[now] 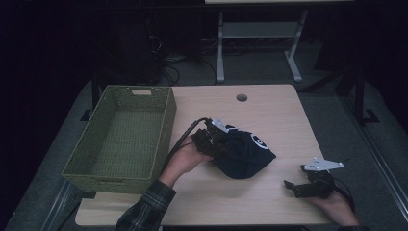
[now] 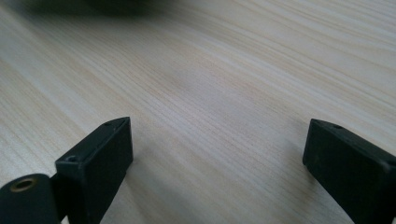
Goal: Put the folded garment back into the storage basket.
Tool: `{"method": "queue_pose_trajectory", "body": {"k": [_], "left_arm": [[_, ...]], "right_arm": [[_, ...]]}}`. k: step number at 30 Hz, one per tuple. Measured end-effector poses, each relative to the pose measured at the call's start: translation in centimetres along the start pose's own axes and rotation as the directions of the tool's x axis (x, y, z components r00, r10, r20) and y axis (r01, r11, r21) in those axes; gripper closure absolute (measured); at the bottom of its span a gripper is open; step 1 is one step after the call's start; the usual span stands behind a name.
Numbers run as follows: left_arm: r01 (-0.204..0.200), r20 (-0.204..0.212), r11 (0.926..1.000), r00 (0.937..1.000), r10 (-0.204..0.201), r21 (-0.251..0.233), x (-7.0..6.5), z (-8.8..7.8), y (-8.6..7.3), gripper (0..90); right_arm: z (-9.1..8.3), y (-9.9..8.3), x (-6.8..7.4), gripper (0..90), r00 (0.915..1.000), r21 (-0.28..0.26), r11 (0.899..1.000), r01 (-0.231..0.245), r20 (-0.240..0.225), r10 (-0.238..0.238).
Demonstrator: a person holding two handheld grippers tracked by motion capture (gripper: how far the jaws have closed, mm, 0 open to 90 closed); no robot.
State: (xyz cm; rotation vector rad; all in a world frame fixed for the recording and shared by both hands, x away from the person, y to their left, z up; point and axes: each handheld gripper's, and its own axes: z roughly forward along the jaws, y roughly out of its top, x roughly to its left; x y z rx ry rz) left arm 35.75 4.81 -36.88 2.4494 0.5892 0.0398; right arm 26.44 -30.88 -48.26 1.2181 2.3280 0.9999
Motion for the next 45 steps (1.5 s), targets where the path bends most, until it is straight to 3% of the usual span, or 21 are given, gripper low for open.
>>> {"method": "queue_pose_trajectory", "body": {"k": [15,28,38,45], "left_arm": [[-0.008,-0.041,0.9995,0.9991,0.007,-0.031,1.1,-4.1,1.3,74.9],[0.015,-0.105,0.9972,0.9942,-0.023,-0.073,2.6,-8.9,1.1,74.9],[0.062,-0.165,0.9925,0.983,-0.079,-0.105,4.4,-12.6,-0.4,74.8],[0.104,-0.211,0.9837,0.9682,-0.134,-0.147,5.6,-15.0,-2.0,74.8]], "right_arm": [[0.0,0.0,0.0,8.1,1.0,-0.001,1.0,0.0,0.0,0.0],[0.0,0.0,0.0,8.1,1.0,-0.001,1.0,-0.002,0.0,0.002],[0.0,0.0,0.0,8.0,1.0,-0.001,1.0,0.0,0.0,0.0],[0.1,0.0,0.0,2.7,0.9999,0.014,1.0,-0.012,0.01,0.012]]}}
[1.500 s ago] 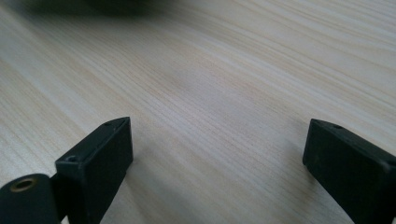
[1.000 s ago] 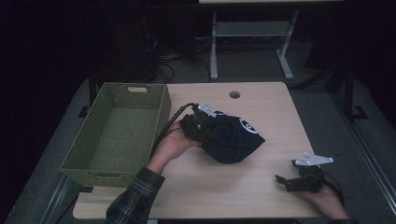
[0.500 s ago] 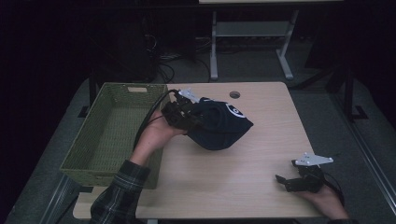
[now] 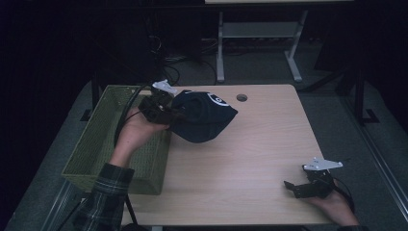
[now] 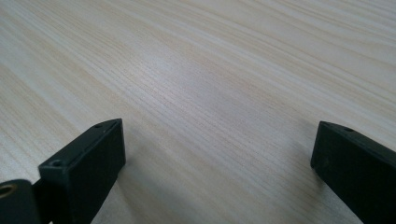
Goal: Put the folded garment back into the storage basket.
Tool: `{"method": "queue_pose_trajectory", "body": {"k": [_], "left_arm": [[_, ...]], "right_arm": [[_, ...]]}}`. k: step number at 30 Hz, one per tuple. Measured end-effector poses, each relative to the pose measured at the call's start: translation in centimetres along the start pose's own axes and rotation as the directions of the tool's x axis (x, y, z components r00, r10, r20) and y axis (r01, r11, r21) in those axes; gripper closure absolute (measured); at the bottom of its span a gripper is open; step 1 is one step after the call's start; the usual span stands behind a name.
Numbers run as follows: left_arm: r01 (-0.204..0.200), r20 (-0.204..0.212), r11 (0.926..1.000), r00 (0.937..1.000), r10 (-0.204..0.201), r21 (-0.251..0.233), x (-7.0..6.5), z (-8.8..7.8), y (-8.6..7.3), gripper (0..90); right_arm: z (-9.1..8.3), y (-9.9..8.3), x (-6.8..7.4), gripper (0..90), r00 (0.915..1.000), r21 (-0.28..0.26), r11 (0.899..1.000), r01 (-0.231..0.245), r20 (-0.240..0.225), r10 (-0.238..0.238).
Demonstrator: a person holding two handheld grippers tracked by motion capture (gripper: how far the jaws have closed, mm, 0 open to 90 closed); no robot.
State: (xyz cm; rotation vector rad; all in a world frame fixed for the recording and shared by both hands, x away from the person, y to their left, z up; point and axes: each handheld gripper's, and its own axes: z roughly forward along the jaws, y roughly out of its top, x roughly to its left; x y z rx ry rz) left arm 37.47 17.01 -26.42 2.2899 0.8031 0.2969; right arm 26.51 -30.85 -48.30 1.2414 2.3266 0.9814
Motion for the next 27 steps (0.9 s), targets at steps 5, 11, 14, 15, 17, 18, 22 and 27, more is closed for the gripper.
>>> {"method": "queue_pose_trajectory", "body": {"k": [5,11,14,15,17,18,22,27], "left_arm": [[0.026,-0.032,0.9995,0.9991,-0.027,-0.018,1.1,-1.5,-0.7,74.8],[0.059,-0.076,0.9979,0.9953,-0.061,-0.027,2.3,-2.9,-1.7,74.8],[0.07,-0.106,0.9972,0.9917,-0.073,-0.028,3.0,-3.7,-2.2,74.8],[0.081,-0.119,0.9963,0.9893,-0.084,-0.029,3.3,-4.0,-2.5,74.8],[0.085,-0.127,0.996,0.9879,-0.088,-0.03,3.5,-4.2,-2.7,74.8],[0.088,-0.153,0.9959,0.9841,-0.09,-0.02,3.7,-4.7,-3.0,74.8],[0.115,-0.181,0.9931,0.9765,-0.117,-0.022,4.5,-5.8,-3.9,74.8],[0.155,-0.198,0.9871,0.967,-0.16,-0.041,5.4,-6.8,-5.5,74.8]], "right_arm": [[0.0,0.0,0.0,1.0,1.0,0.006,1.0,-0.005,0.005,0.005],[0.0,0.0,0.0,1.0,1.0,0.007,1.0,-0.004,0.006,0.003],[0.0,0.0,0.0,1.0,1.0,0.007,1.0,-0.003,0.006,0.003],[0.0,0.0,0.0,1.0,1.0,0.007,1.0,-0.003,0.006,0.003],[0.0,0.0,0.0,1.0,1.0,0.007,1.0,-0.003,0.006,0.003],[0.0,0.0,0.0,1.0,1.0,0.007,1.0,-0.003,0.006,0.003],[0.0,0.0,-0.1,1.0,1.0,0.007,1.0,-0.003,0.006,0.003],[0.0,0.0,0.0,1.0,1.0,0.007,1.0,-0.003,0.006,0.003]]}}
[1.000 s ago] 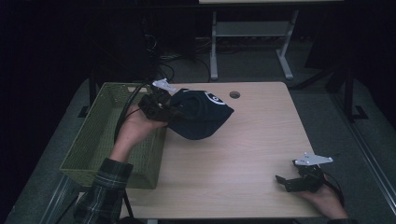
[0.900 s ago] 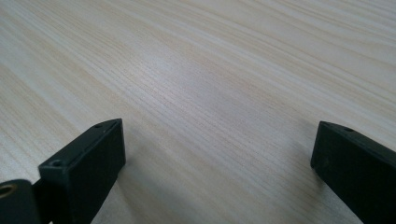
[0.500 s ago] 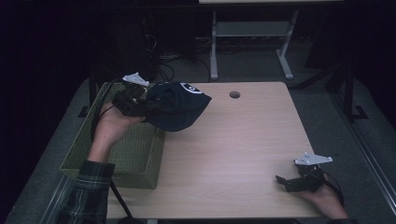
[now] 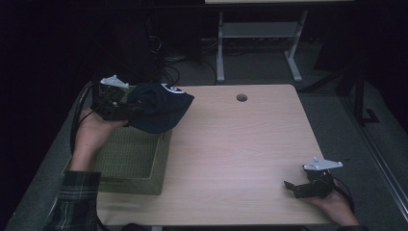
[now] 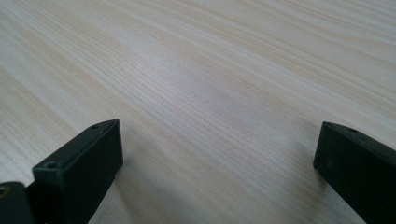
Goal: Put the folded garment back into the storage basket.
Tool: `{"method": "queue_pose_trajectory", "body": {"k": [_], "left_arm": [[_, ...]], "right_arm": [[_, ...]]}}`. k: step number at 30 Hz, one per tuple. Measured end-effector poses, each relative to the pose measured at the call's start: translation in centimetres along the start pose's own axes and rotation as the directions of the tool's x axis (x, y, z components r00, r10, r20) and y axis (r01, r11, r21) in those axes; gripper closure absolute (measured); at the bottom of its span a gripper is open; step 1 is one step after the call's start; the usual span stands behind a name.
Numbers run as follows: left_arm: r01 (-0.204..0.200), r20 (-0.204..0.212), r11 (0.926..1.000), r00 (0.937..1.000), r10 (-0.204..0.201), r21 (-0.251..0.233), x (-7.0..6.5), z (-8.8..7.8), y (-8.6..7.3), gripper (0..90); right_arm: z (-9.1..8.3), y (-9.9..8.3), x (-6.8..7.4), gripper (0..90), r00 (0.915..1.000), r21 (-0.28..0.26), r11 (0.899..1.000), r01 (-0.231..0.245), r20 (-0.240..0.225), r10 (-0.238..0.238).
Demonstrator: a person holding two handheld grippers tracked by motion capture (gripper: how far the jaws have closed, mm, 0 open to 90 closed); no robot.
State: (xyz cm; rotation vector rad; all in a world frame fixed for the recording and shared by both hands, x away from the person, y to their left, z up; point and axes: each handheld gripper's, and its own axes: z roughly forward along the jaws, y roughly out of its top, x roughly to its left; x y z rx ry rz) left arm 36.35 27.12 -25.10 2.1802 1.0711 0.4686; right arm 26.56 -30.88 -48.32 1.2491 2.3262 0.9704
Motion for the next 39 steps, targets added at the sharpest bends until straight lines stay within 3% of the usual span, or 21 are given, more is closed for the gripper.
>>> {"method": "queue_pose_trajectory", "body": {"k": [10,16,30,39], "left_arm": [[0.073,-0.063,0.9973,0.9953,-0.074,-0.004,2.5,-0.8,-3.4,74.8],[0.099,-0.124,0.9944,0.9878,-0.094,0.037,3.5,-0.2,-5.5,74.8],[0.153,-0.152,0.9833,0.9788,-0.137,0.098,5.0,3.2,-8.9,74.7],[0.179,-0.121,0.9759,0.979,-0.164,0.124,5.6,5.6,-10.8,74.1]], "right_arm": [[0.0,0.0,0.0,1.1,1.0,0.0,1.0,0.001,-0.001,-0.001],[0.0,0.0,0.0,1.1,1.0,0.001,1.0,0.001,0.0,-0.001],[0.0,0.0,0.0,1.1,1.0,0.001,1.0,0.0,-0.001,0.0],[0.0,0.0,0.0,1.1,1.0,0.0,1.0,0.001,-0.002,-0.001]]}}
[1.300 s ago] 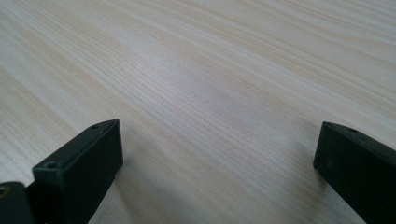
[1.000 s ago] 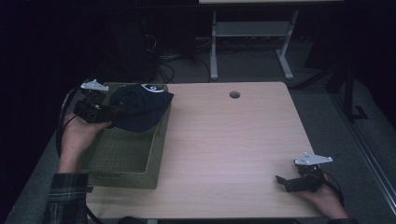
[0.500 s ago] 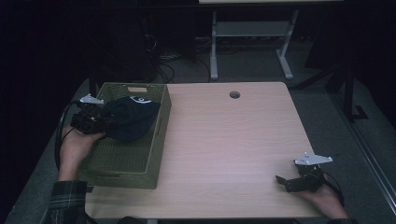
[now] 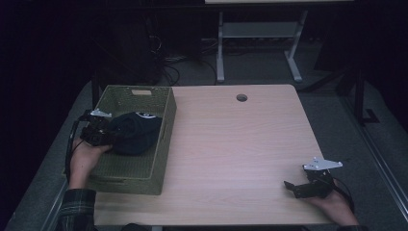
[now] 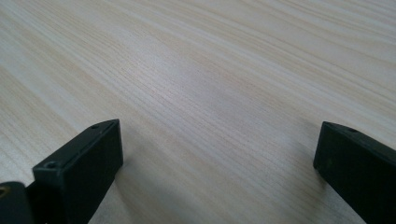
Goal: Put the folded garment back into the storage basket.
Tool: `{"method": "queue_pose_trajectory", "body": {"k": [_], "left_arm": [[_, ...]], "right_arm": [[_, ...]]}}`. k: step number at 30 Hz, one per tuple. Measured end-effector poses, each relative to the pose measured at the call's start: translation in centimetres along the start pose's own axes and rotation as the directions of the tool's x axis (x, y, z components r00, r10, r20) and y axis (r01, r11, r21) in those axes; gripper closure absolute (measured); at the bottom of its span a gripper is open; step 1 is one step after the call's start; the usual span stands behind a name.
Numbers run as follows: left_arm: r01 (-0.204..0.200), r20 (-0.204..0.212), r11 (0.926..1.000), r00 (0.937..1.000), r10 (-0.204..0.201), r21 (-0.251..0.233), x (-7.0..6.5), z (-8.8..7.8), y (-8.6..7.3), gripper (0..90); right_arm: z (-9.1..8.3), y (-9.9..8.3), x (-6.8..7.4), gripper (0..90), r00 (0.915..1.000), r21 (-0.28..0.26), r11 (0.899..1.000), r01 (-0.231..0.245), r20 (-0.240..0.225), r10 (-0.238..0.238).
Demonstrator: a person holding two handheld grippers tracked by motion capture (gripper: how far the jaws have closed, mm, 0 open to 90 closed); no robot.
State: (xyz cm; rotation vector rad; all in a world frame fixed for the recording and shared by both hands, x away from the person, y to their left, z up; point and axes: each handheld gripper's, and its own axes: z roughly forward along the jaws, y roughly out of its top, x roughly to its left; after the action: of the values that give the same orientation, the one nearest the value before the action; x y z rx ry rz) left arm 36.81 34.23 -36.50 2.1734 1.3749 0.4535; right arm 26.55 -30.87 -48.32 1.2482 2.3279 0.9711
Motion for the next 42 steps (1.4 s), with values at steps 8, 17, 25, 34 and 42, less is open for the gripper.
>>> {"method": "queue_pose_trajectory", "body": {"k": [8,17,25,34,42], "left_arm": [[0.006,0.034,0.9996,0.9994,-0.007,0.027,0.3,1.5,-0.8,69.6],[0.015,0.04,0.9986,0.9991,-0.013,-0.051,-0.1,-0.1,-0.2,38.3],[0.018,0.088,0.9905,0.9961,-0.006,-0.136,-2.1,-1.8,1.4,21.9],[-0.025,0.136,0.9795,0.9893,0.053,-0.2,-5.3,-2.6,3.4,18.1],[-0.071,0.2,0.9656,0.9721,0.123,-0.25,-9.3,-2.4,5.2,17.4]], "right_arm": [[0.0,0.0,0.0,1.1,1.0,-0.003,1.0,0.006,0.0,-0.006],[0.0,0.0,0.1,1.1,1.0,-0.002,1.0,0.006,-0.007,-0.006],[0.0,0.0,0.0,1.1,0.9999,-0.002,1.0,0.007,-0.009,-0.007],[0.0,0.0,0.0,1.1,0.9999,-0.002,1.0,0.007,-0.009,-0.007],[0.0,0.0,0.0,1.0,0.9999,-0.002,1.0,0.007,-0.01,-0.007]]}}
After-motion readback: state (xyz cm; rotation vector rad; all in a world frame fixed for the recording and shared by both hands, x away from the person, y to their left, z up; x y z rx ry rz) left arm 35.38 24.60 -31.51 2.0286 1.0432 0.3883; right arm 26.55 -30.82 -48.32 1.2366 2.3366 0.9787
